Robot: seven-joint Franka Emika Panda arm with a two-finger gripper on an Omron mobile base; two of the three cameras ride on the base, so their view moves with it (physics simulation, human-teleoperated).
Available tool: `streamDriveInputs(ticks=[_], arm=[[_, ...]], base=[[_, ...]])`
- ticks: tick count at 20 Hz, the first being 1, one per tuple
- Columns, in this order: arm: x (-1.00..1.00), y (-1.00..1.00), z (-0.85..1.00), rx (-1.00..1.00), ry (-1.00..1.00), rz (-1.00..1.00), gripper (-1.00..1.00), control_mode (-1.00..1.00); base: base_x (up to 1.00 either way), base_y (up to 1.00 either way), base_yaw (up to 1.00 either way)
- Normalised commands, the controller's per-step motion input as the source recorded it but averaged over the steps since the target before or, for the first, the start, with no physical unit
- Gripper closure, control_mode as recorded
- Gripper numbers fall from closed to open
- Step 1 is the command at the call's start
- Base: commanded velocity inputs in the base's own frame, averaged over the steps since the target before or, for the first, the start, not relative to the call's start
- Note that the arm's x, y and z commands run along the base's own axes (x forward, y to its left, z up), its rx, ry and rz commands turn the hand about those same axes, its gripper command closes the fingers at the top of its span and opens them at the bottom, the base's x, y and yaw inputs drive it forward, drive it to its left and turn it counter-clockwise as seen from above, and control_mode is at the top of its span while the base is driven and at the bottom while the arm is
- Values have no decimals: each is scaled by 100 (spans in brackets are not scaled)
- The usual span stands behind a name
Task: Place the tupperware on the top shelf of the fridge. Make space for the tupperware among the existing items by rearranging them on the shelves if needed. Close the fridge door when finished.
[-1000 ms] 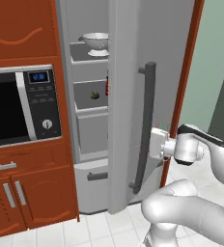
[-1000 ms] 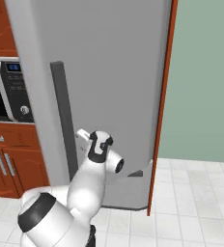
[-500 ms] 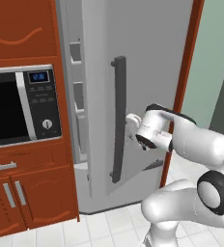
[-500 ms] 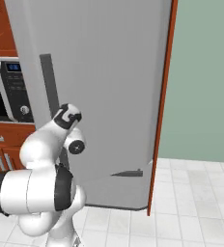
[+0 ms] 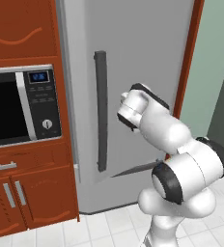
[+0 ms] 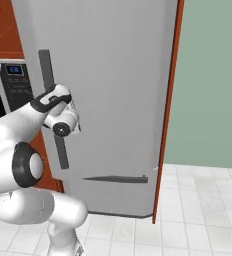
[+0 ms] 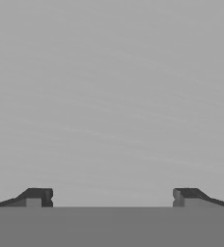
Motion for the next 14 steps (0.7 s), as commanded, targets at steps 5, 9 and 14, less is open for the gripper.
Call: streamDriveInputs(ticks=[5,9,14], arm=[[23,-58,100,13,7,-2,-100,-100],[58,-35,96,12,33,0,-100,-100],[100,-4,52,10,51,0,-100,-100]], base=[[0,0,0],[0,0,0],[0,0,0]])
